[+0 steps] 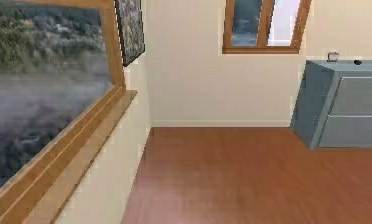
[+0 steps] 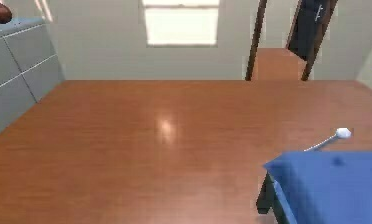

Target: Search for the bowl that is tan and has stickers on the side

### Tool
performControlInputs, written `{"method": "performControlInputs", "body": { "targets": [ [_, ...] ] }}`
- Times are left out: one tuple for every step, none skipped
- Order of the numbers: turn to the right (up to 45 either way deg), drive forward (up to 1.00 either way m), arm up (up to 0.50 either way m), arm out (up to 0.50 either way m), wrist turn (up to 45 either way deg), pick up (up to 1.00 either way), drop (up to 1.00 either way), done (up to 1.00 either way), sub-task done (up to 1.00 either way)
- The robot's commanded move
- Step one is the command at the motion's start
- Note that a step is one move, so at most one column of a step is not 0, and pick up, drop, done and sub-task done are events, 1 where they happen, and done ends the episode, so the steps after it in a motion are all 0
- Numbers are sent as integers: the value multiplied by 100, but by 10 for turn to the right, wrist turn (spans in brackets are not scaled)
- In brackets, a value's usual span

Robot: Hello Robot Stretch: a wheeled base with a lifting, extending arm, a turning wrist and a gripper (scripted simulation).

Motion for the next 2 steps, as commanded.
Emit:
{"method": "performControlInputs", "body": {
  "targets": [
    [450,0,0,0,0,0,0,0,0],
    [390,0,0,0,0,0,0,0,0]
  ]
}}
